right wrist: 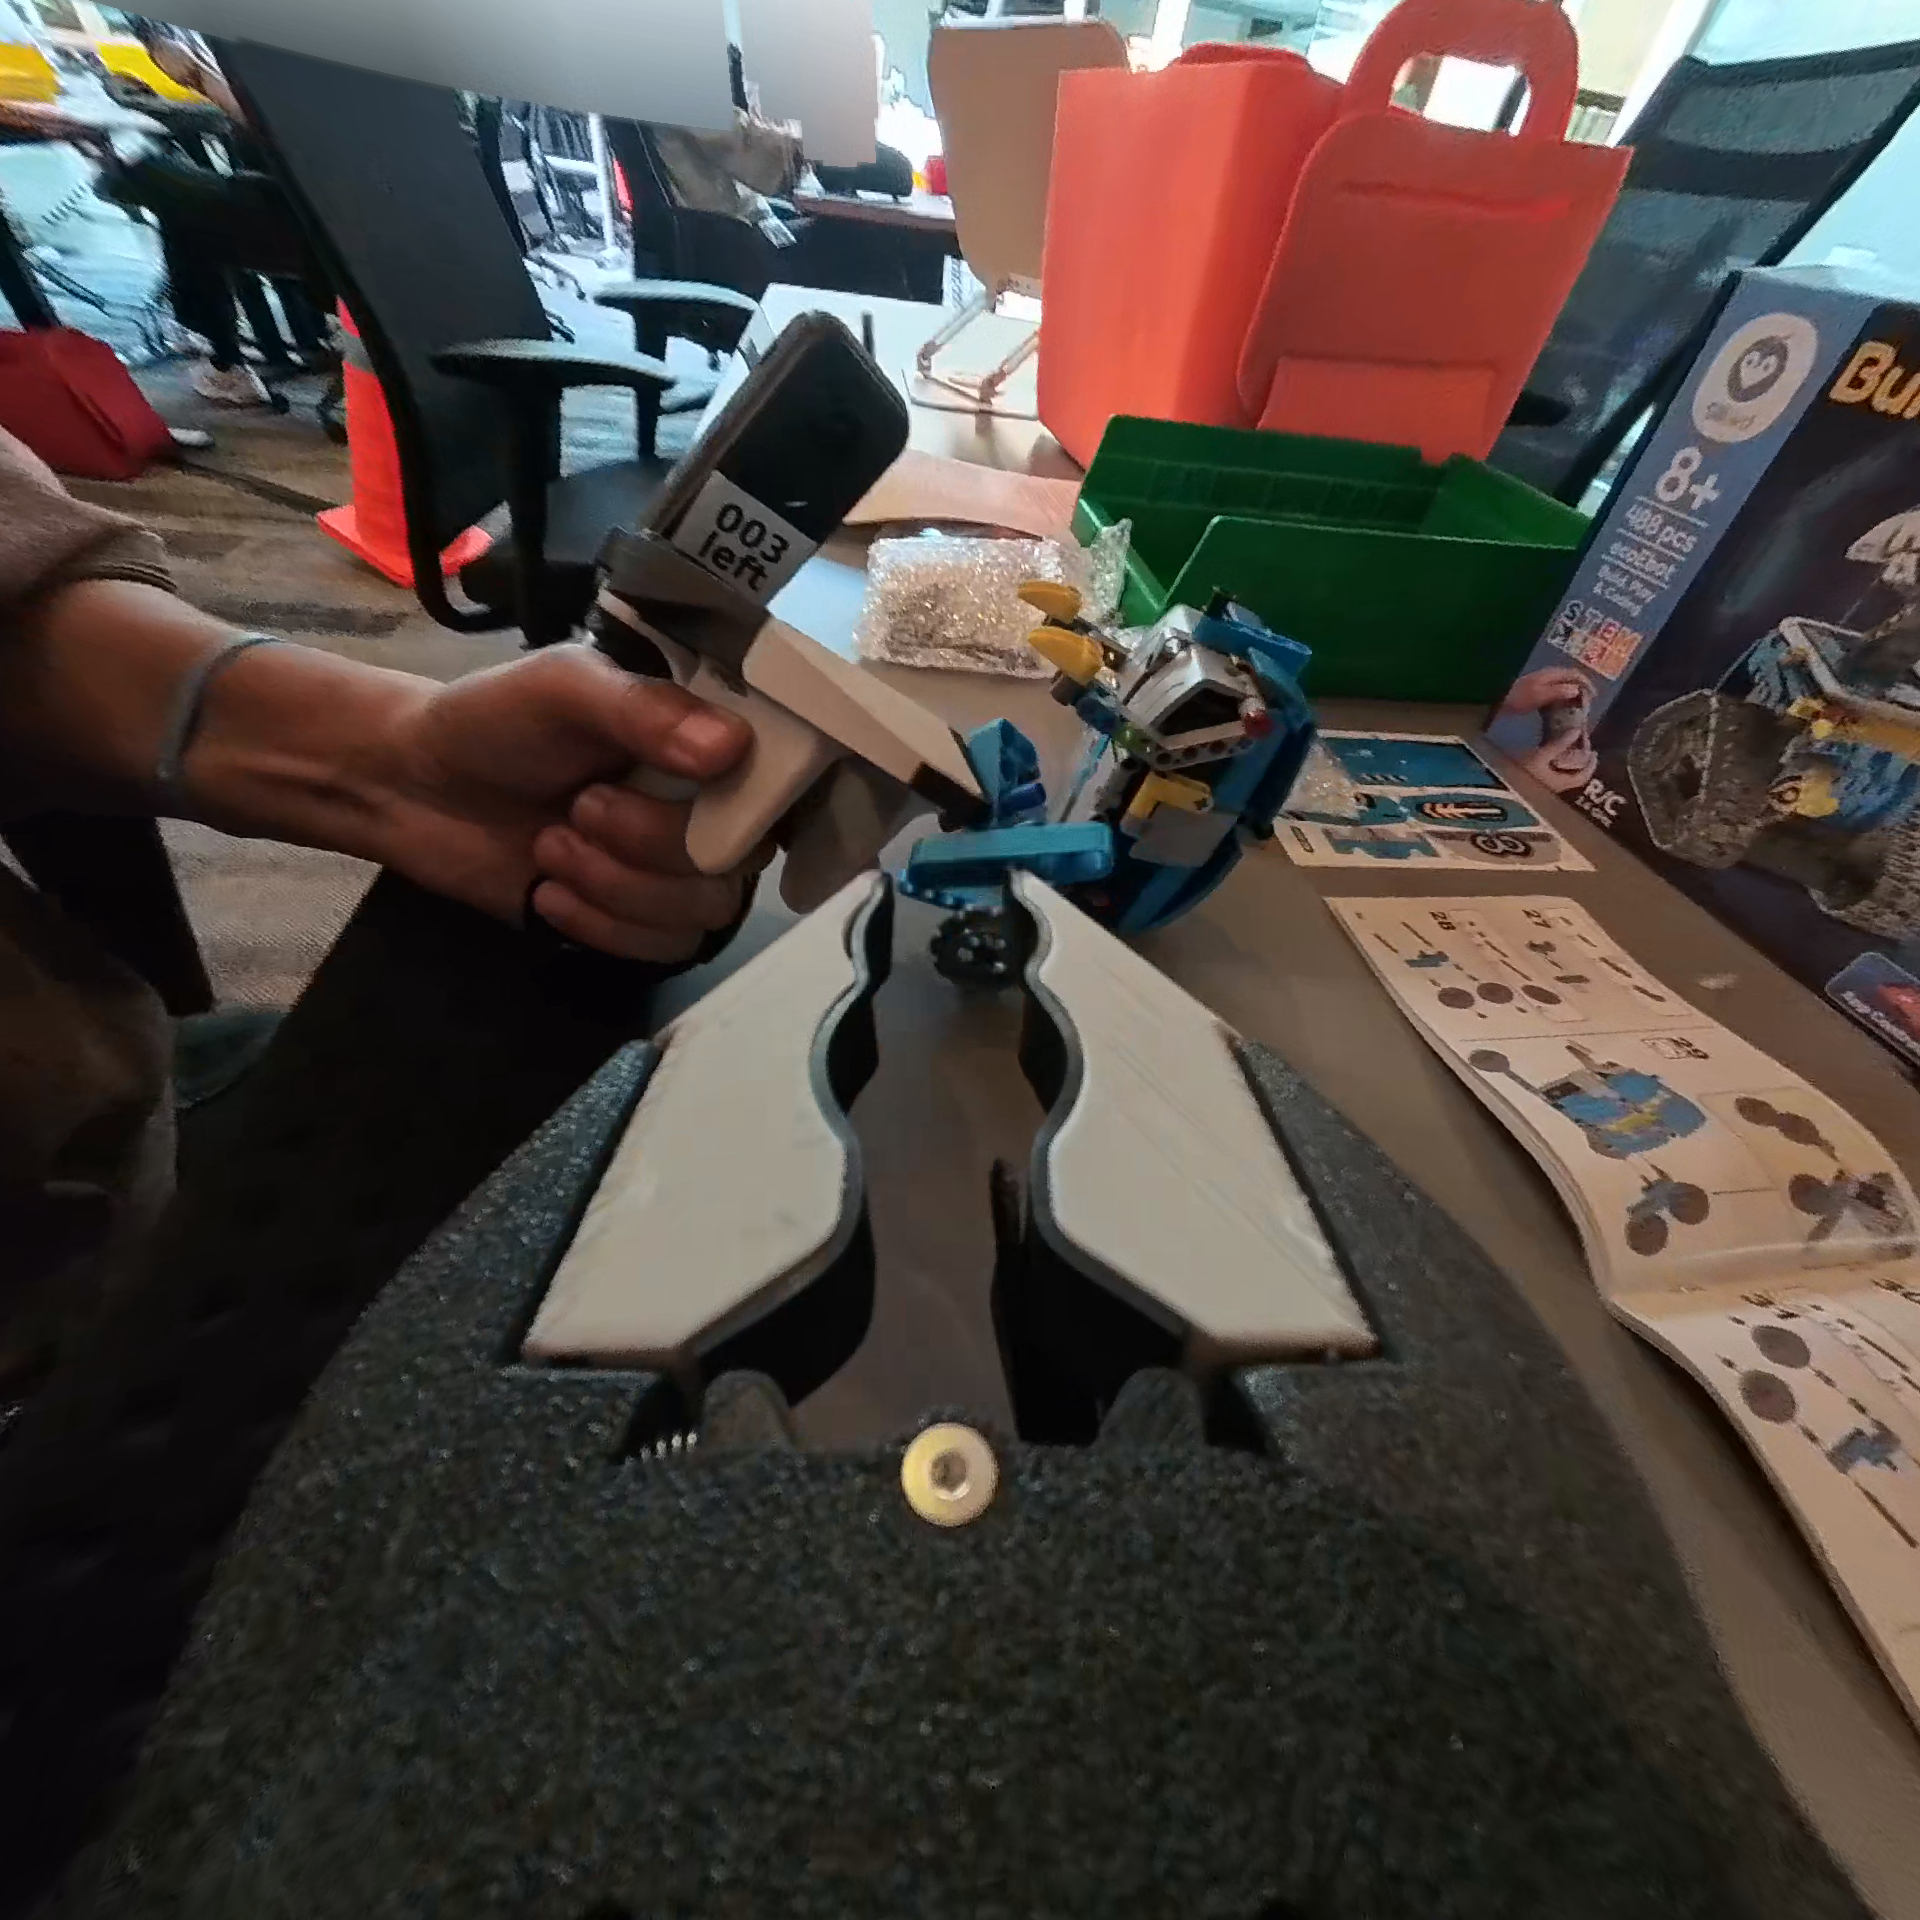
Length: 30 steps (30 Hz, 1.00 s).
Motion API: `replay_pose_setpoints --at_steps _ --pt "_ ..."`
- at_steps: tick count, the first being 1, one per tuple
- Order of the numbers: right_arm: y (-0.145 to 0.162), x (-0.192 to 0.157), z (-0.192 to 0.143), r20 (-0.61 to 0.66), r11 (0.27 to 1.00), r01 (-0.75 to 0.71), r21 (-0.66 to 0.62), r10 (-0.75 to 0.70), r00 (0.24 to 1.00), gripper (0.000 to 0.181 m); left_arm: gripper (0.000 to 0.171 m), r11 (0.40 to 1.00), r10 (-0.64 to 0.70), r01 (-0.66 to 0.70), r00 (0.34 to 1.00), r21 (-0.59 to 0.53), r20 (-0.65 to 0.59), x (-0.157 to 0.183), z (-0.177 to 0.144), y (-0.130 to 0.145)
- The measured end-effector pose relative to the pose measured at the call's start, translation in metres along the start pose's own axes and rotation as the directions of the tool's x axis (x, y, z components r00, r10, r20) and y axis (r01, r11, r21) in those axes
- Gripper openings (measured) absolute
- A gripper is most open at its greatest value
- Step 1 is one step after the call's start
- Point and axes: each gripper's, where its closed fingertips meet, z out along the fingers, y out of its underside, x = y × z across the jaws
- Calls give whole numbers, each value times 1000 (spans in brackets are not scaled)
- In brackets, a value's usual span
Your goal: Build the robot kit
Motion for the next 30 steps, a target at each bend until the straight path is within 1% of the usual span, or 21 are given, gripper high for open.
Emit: replay_pose_setpoints --at_steps 3,5,6,8,10,11,12,14,15,16,17,18,20,21,25,28,30 --pt "-15 -5 -4 65 992 -76 103 70 995 19 6 999 10 -11 1000 -33 -11 3 3 6" --pt "-16 -3 -4 102 983 -146 107 136 985 15 7 998 35 -34 999 -50 2 3 6 9" --pt "-14 -3 -6 114 984 -154 89 144 983 15 7 998 35 -35 999 -49 6 3 5 9" --pt "-2 10 -14 61 992 -123 4 122 991 19 6 998 34 -33 999 -57 16 2 4 9" --pt "9 19 -25 48 991 -130 -41 132 990 25 6 997 44 -41 998 -64 45 -2 4 10" --pt "22 26 -29 22 986 -130 -107 133 991 28 7 996 48 -44 997 -73 64 -4 3 10" --pt "36 33 -33 1 975 -129 -179 131 991 31 6 995 58 -51 995 -83 87 -7 3 10" --pt "62 37 -40 0 938 -159 -309 167 986 34 6 990 105 -92 987 -105 125 -12 -1 9" --pt "73 40 -42 -16 918 -175 -355 181 983 34 7 986 139 -123 981 -115 139 -13 -4 8" --pt "79 37 -43 -5 904 -186 -384 200 980 36 7 979 180 -162 972 -120 151 -13 -7 6" --pt "84 31 -43 18 892 -194 -407 221 975 42 7 971 225 -207 962 -121 153 -10 -10 4" --pt "90 27 -42 24 880 -194 -434 227 974 43 7 960 271 -255 952 -117 146 -6 -13 2" --pt "104 21 -40 26 858 -154 -491 191 981 44 7 941 335 -325 933 -93 131 2 -18 -1" --pt "111 17 -38 36 844 -132 -519 176 984 44 6 938 345 -337 931 -80 117 6 -19 -2" --pt "122 -6 -17 76 811 -105 -576 182 980 44 7 943 333 -328 938 -63 99 7 -19 -3" --pt "123 -11 -3 19 787 -120 -605 165 986 43 7 948 317 -313 944 -55 94 7 -19 -4" --pt "120 -12 5 -22 791 -132 -598 148 989 38 6 950 311 -308 946 -47 92 7 -20 -5"
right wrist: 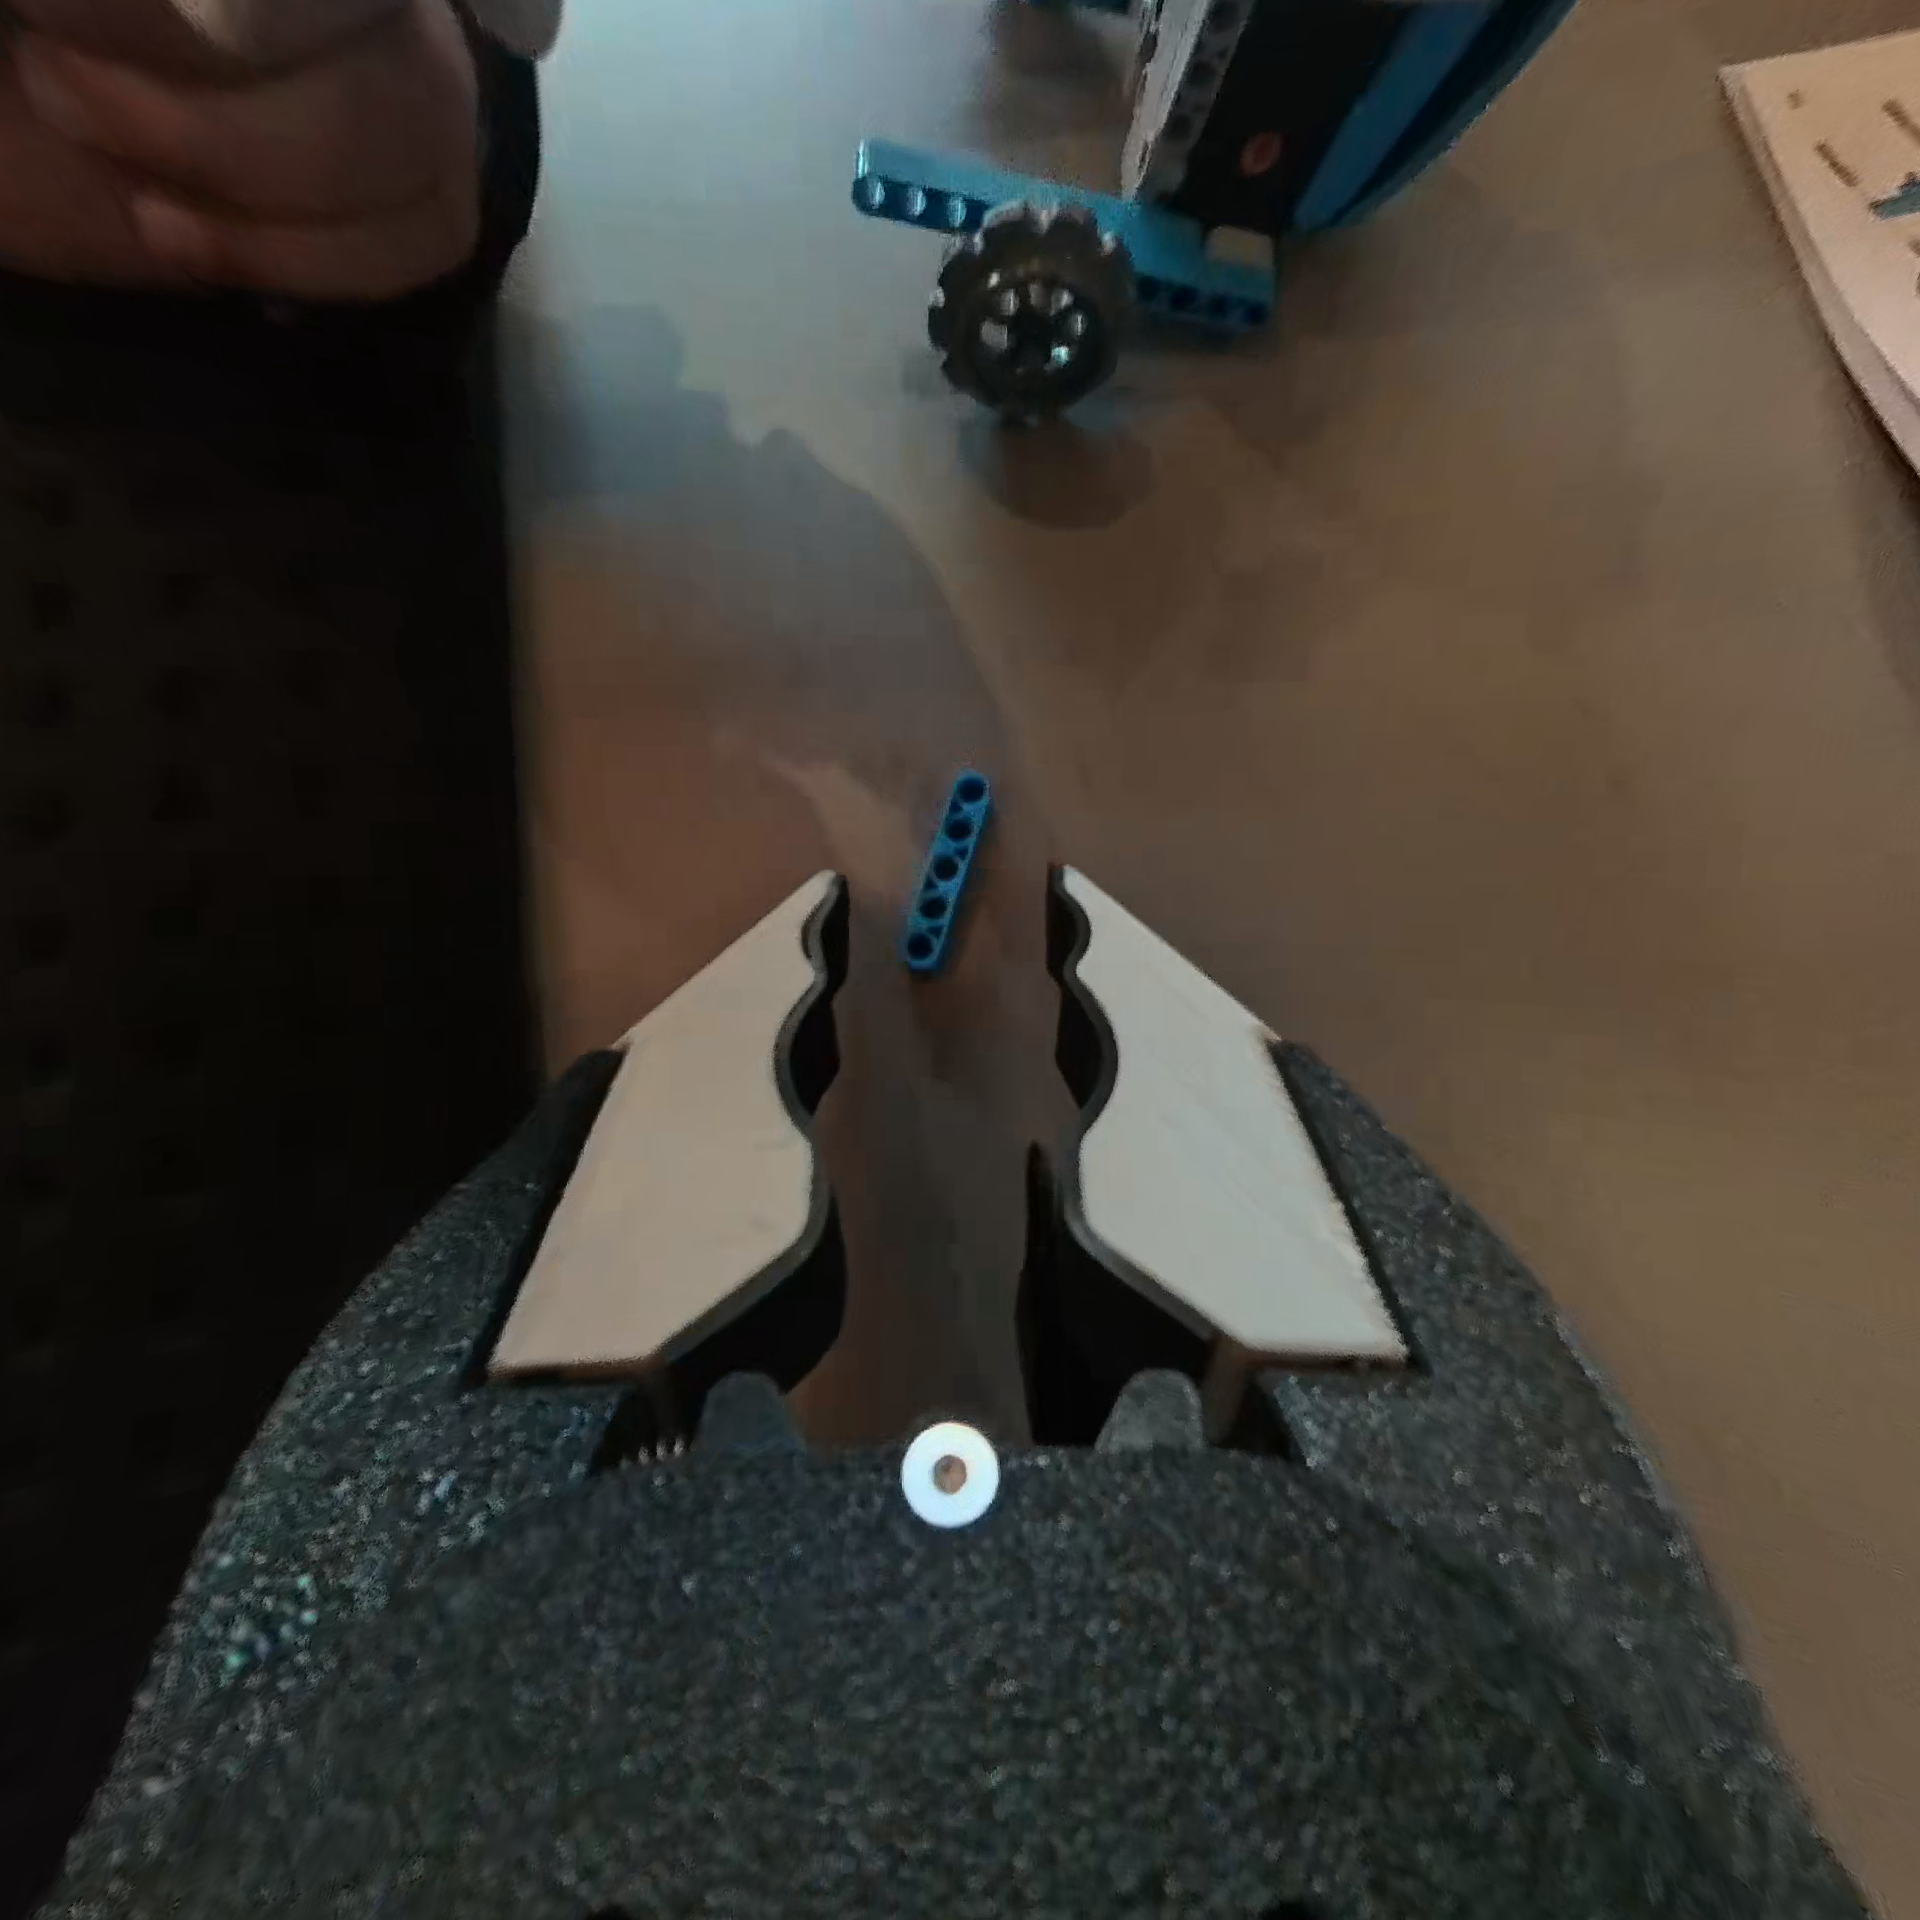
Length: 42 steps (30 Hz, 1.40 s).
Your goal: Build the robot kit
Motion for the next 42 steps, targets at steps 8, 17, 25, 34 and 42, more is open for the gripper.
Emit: replay_pose_setpoints --at_steps 8,17,25,34,42 --pt "-6 3 14 -37 997 -68 -29 67 997 18 6 999 -40 40 997 -2 -70 5 -1 0" --pt "-104 -13 -98 378 769 -284 572 60 924 6 6 994 -105 100 976 -38 -192 19 2 4" --pt "-102 -23 -90 452 802 -303 515 46 891 7 6 991 -97 73 968 -110 -231 26 8 14" --pt "-90 -25 -85 457 816 -287 502 32 889 7 6 981 -123 78 959 -177 -256 27 12 22" --pt "-93 -24 -85 499 792 -333 511 42 865 7 6 979 -112 63 960 -192 -256 28 13 25"
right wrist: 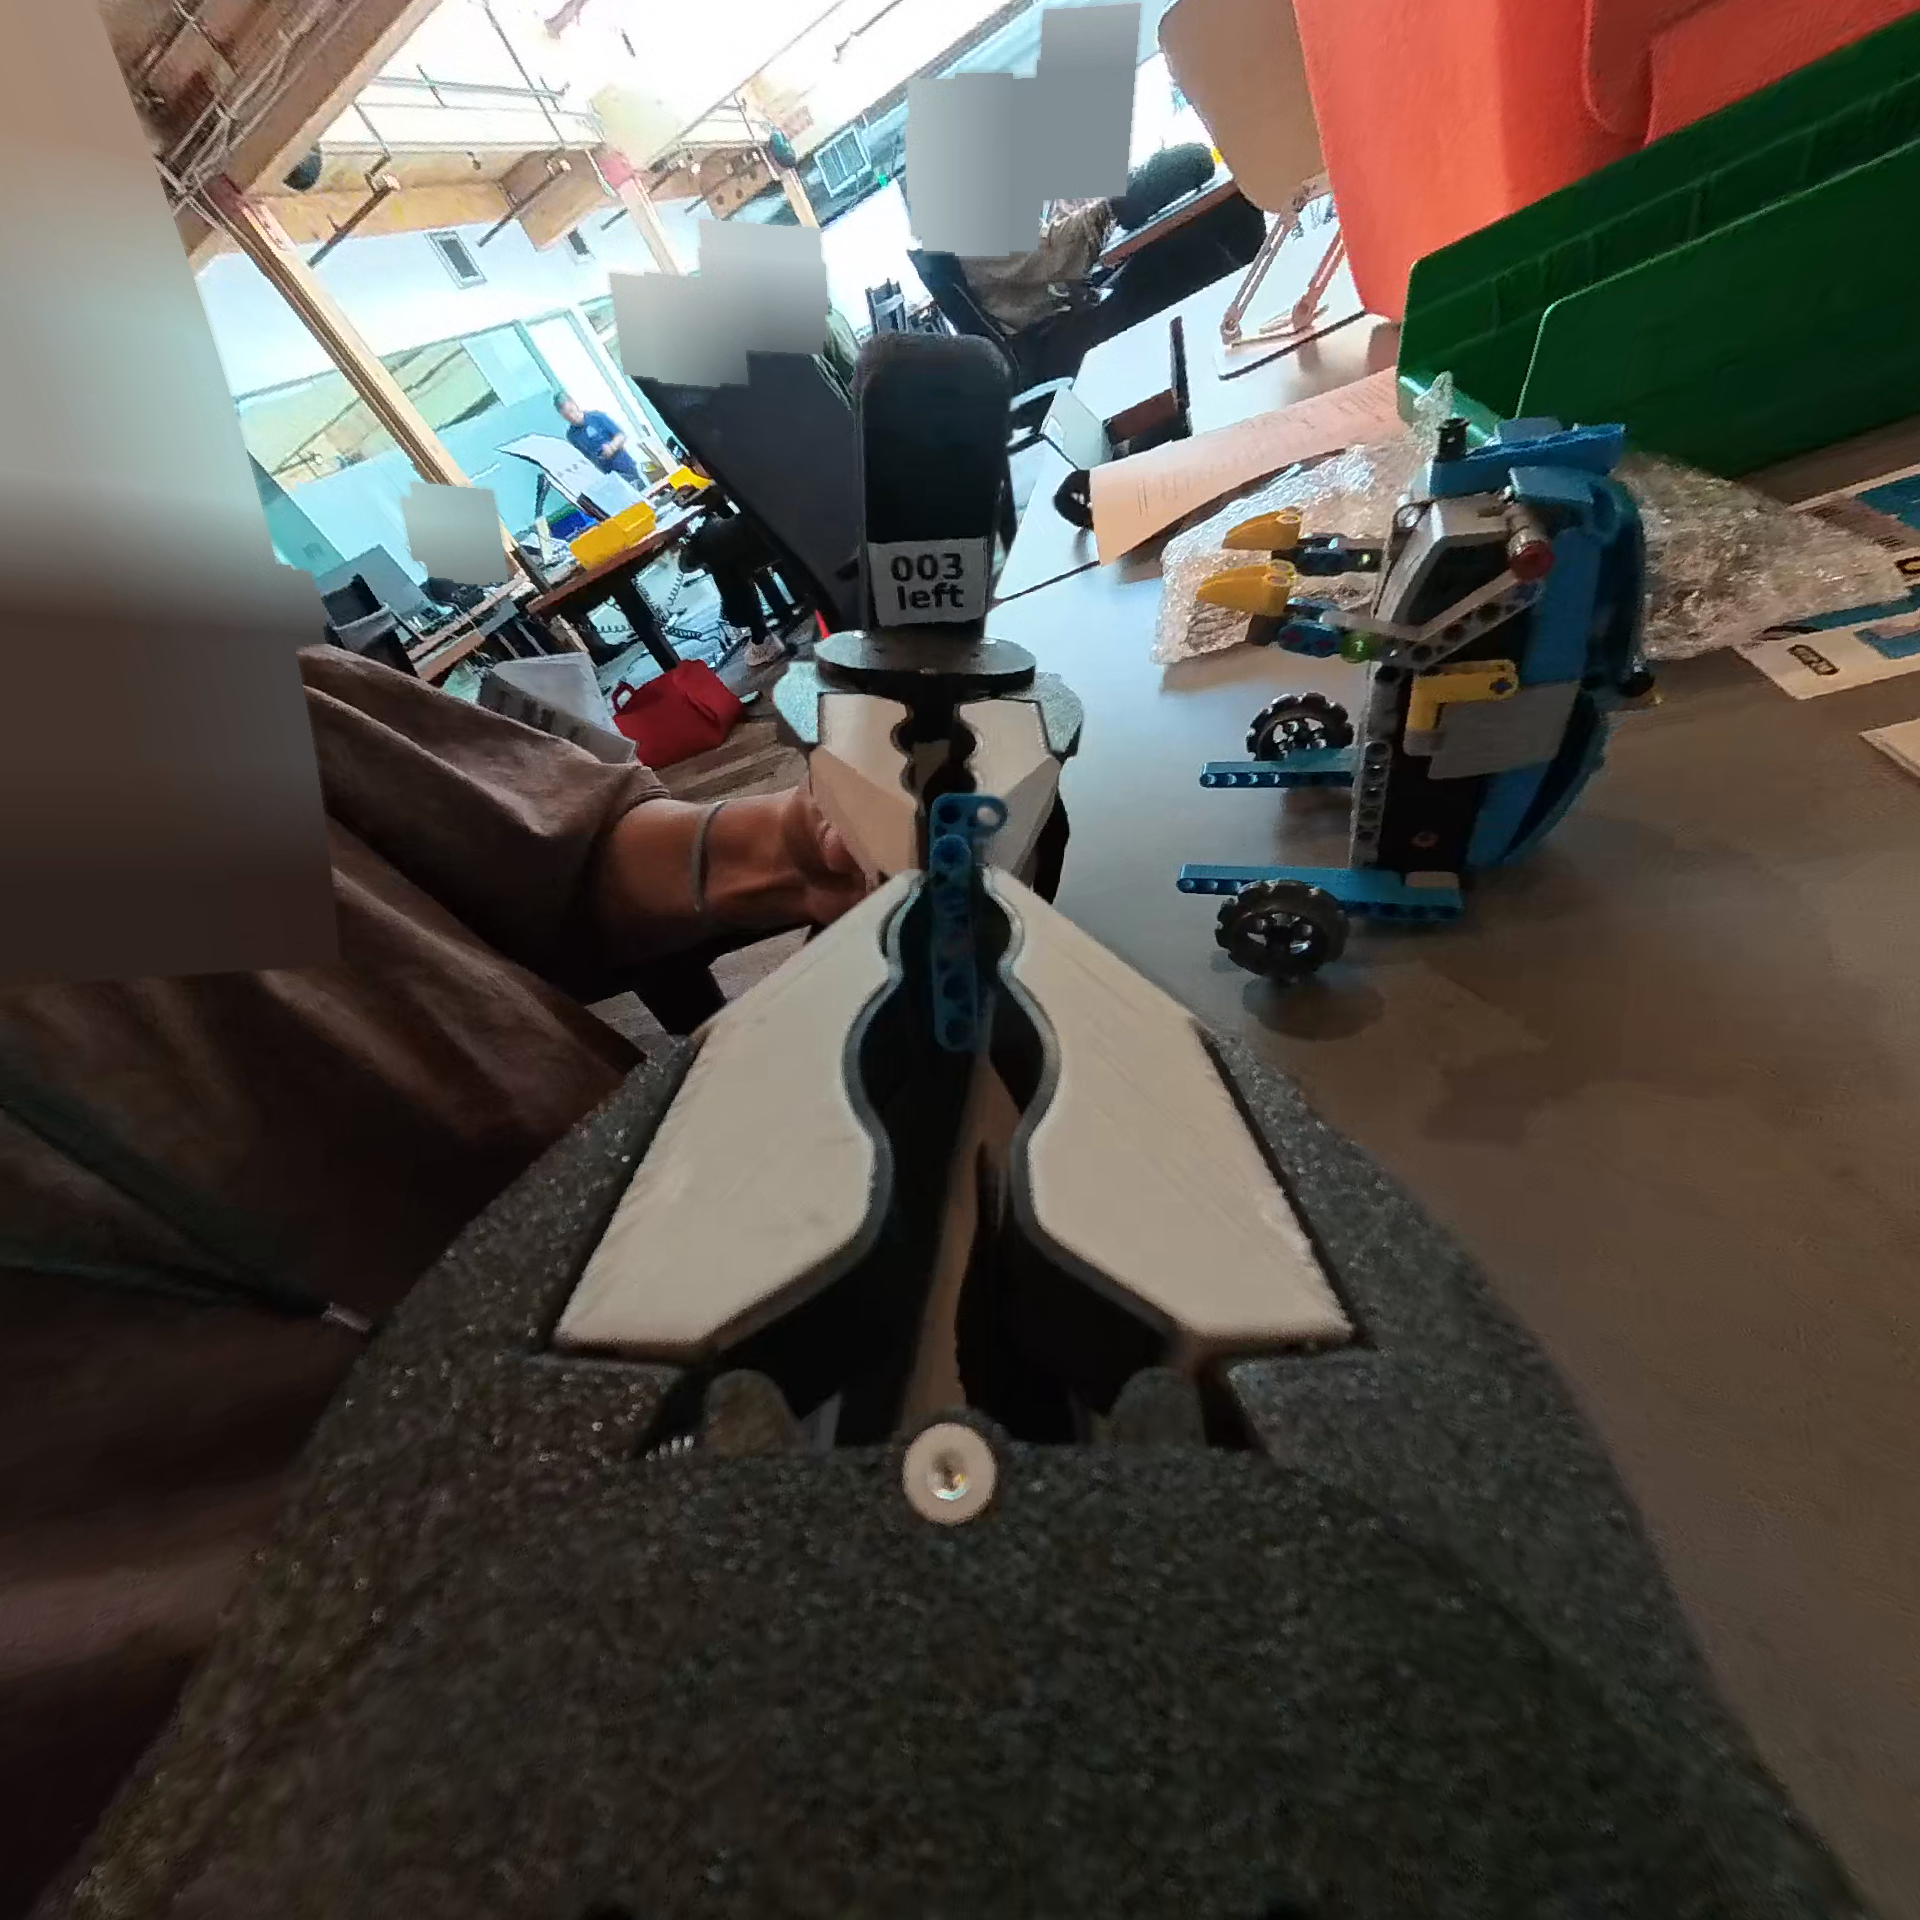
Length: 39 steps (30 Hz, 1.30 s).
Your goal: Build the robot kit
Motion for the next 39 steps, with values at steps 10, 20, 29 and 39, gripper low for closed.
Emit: replay_pose_setpoints --at_steps 10,20,29,39 --pt "8 2 -5 44 997 -72 -23 73 996 8 6 1000 12 -12 1000 -11 12 -1 0 2" --pt "6 3 -4 45 998 -60 -30 62 997 8 6 1000 -7 7 1000 -22 8 -2 1 3" --pt "13 3 -6 50 994 -65 -86 70 996 8 6 999 20 -19 999 -42 33 -2 4 6" --pt "17 5 -1 84 988 -141 -67 146 986 8 6 1000 31 -31 997 1 67 -5 0 1"
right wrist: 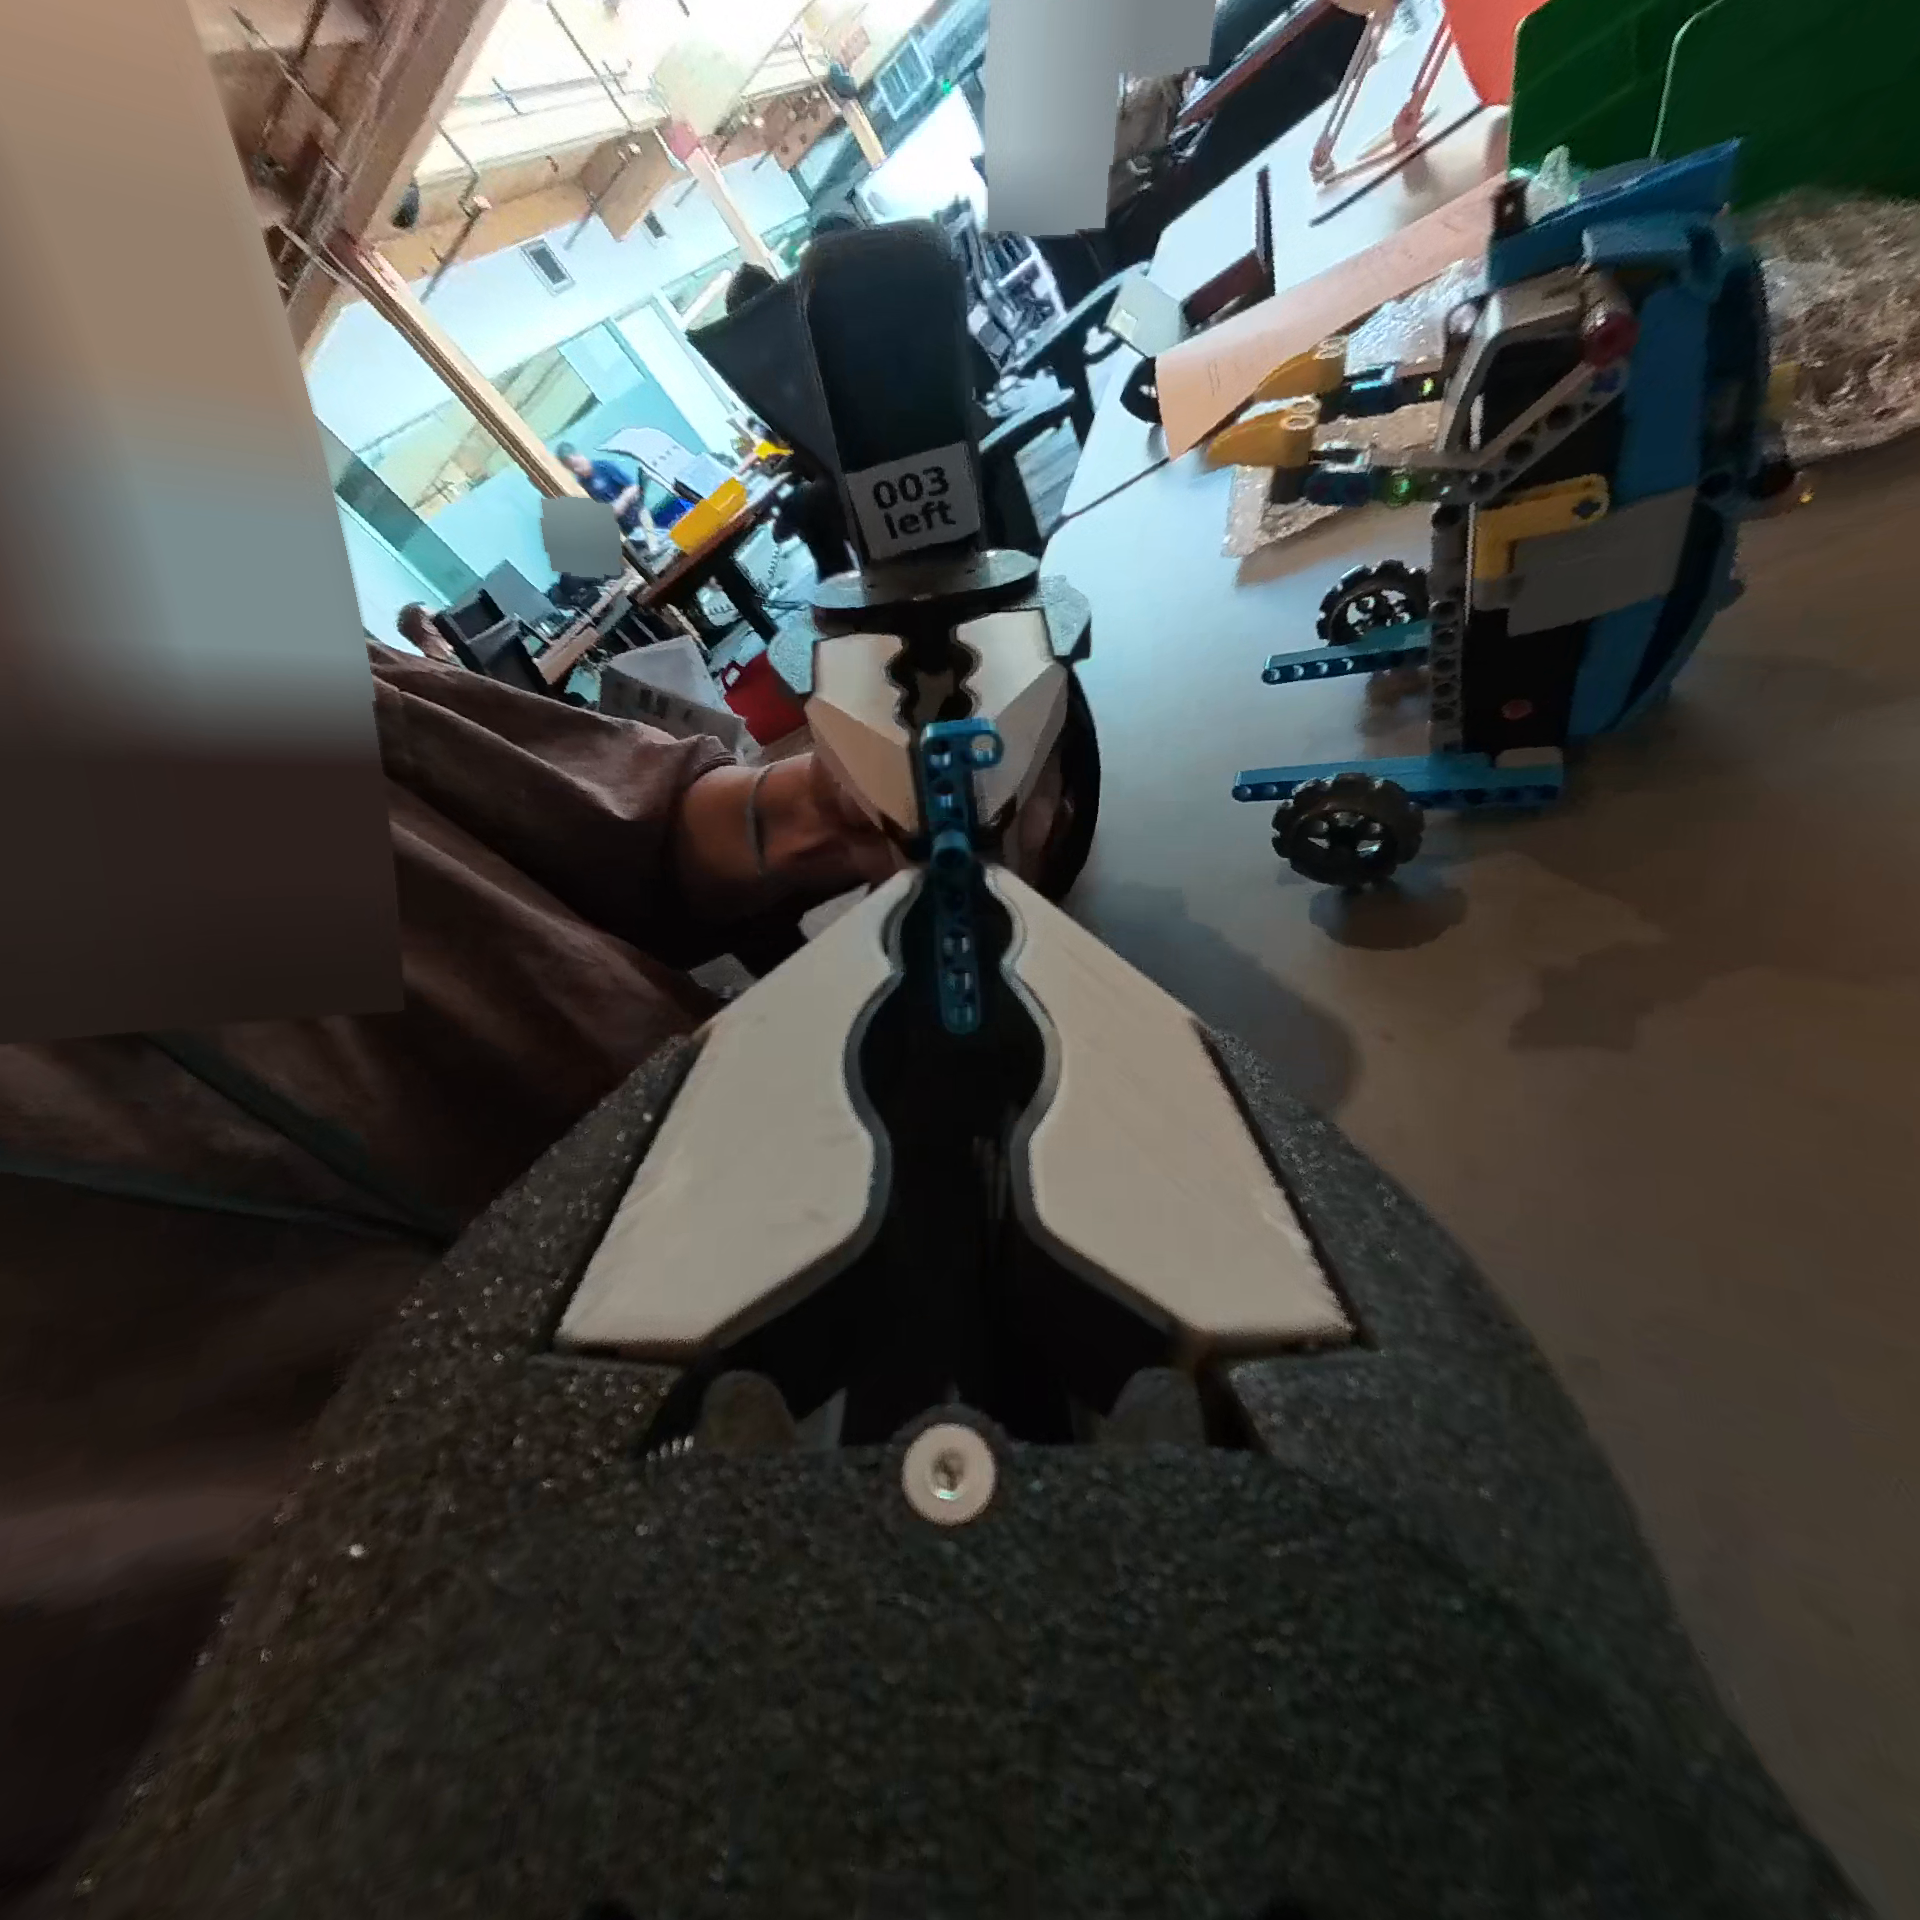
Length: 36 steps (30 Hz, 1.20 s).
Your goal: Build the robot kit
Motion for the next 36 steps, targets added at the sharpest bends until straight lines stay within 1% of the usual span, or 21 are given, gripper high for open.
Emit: replay_pose_setpoints --at_steps 2,8,14,18,19,20,21,22,23,26,29,31,36 --pt "-4 -2 2 15 999 -7 32 6 1000 8 6 1000 -9 9 1000 23 -14 1 -2 -4" --pt "-6 -3 3 47 995 -40 89 36 998 8 6 999 7 -6 1000 39 -5 2 -3 -5" --pt "-11 -3 3 27 992 -19 128 16 1000 8 6 998 33 -33 999 58 10 2 -3 -8" --pt "-7 -3 4 25 994 -14 112 11 1000 8 6 997 24 -24 1000 67 4 3 -2 -8" --pt "-3 -4 7 24 997 -1 78 -1 1000 7 6 998 31 -31 999 52 -6 5 1 -6" --pt "11 -5 17 11 1000 30 3 -30 999 9 5 998 45 -45 999 40 -12 8 5 -4" --pt "13 -8 25 16 1000 30 10 -30 999 8 6 997 51 -50 999 56 -13 11 7 -7" --pt "7 -9 29 11 997 40 65 -40 999 6 6 995 62 -62 998 78 1 11 7 -10" --pt "5 -7 29 4 997 34 65 -34 999 7 6 994 81 -83 996 74 26 9 6 -10" --pt "8 -2 29 -8 997 44 60 -43 999 8 6 998 14 -14 1000 63 -8 3 5 -9" --pt "7 3 27 -53 995 88 36 -86 995 7 6 997 -39 40 999 63 -18 -3 3 -10" --pt "4 4 22 -62 995 91 47 -88 994 8 6 995 -81 83 996 59 -33 -6 -1 -11" --pt "2 6 13 -79 993 101 55 -97 992 8 6 992 -119 121 991 44 -57 -7 -1 -9"
